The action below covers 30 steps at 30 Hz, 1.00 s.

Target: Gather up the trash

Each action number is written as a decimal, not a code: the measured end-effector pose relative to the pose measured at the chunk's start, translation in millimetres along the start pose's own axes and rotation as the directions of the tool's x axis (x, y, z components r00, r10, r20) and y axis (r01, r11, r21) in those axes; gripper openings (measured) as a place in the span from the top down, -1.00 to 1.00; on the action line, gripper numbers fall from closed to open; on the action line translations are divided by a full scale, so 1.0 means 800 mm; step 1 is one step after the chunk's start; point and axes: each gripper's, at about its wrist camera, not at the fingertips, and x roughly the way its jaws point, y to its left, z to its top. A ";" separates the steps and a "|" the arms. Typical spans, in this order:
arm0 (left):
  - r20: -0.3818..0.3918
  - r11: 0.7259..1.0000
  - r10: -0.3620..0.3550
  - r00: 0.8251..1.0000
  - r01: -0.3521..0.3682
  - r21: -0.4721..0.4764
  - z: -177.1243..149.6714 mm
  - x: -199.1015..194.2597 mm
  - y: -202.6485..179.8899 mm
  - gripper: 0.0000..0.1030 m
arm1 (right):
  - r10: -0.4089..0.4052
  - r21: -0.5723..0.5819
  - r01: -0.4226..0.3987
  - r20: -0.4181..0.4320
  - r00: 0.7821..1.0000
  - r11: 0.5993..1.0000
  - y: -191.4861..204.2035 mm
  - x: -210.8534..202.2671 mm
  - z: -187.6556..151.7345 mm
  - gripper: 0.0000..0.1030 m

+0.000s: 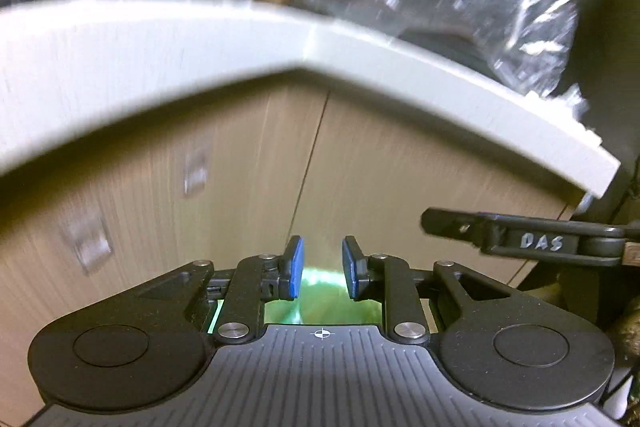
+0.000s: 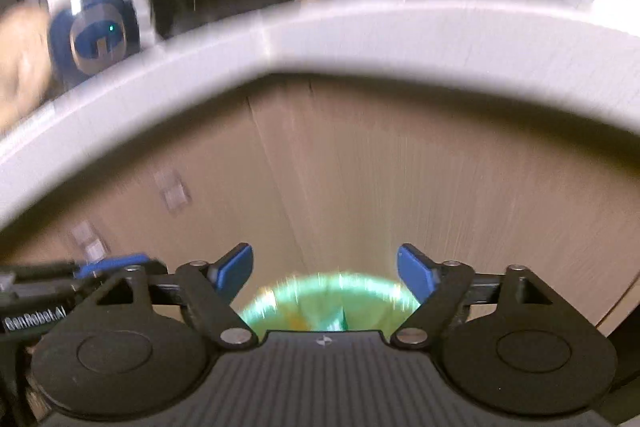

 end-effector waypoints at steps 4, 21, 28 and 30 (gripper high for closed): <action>0.123 0.999 0.008 0.992 -0.014 0.043 0.017 -0.043 -0.034 0.53 | 0.003 0.020 -0.005 0.141 0.990 1.000 0.006 -0.047 0.000 -0.71; 0.408 0.959 0.144 0.901 -0.229 0.167 -0.004 -0.134 -0.162 0.63 | -0.095 -0.056 0.136 0.457 0.885 0.989 0.018 -0.161 -0.049 -0.93; 0.430 0.950 0.168 0.887 -0.263 0.171 -0.008 -0.149 -0.174 0.65 | -0.079 -0.066 0.127 0.482 0.872 0.990 0.023 -0.175 -0.054 -0.94; 0.431 0.949 0.179 0.884 -0.270 0.160 -0.010 -0.153 -0.174 0.65 | -0.078 -0.067 0.127 0.488 0.869 0.990 0.024 -0.179 -0.053 -0.94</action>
